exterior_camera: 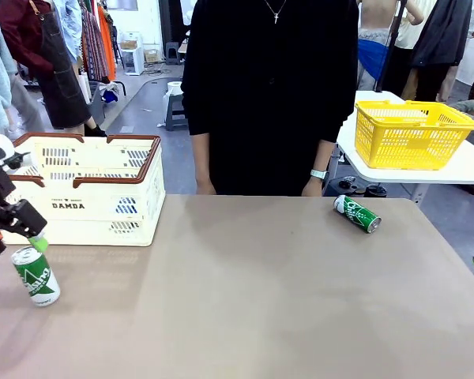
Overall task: Place the drinks into the Shopping basket.
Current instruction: Pick up one drink and place it into the Shopping basket.
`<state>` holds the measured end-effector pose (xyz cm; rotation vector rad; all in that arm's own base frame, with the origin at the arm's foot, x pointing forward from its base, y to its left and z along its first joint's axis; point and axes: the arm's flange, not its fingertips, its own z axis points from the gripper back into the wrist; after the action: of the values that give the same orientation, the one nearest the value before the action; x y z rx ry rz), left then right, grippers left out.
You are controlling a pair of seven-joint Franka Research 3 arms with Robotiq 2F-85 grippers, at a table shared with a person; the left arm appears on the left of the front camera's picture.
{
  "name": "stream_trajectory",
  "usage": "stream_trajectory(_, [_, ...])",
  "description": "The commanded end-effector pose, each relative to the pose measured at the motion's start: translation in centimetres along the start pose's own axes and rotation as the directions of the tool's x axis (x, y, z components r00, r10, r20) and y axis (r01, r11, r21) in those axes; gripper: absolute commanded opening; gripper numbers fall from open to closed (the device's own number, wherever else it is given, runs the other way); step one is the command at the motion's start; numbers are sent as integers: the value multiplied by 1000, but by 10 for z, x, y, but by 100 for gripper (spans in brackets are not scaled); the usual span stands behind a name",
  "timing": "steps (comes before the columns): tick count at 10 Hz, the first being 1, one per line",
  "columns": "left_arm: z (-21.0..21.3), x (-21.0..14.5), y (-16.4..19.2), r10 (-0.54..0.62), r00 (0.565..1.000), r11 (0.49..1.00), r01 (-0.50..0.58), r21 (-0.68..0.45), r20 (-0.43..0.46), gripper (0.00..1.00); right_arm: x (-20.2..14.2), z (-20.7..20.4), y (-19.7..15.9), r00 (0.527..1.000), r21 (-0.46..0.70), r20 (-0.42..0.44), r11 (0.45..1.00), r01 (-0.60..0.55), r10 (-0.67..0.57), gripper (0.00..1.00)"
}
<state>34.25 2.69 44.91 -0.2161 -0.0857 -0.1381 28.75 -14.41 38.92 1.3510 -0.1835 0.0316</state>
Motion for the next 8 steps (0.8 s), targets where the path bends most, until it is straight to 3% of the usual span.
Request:
stream_trajectory(1, [-16, 7, 9, 5, 1000, 1000, -6, 12, 14, 100, -2, 1, 5, 1000, -6, -15, 1000, 19, -19, 100])
stream_trajectory(8, [-55, 26, 18, 27, 998, 996, -23, 84, -52, 100, -2, 1, 5, 1000, -6, -15, 1000, 19, -19, 100])
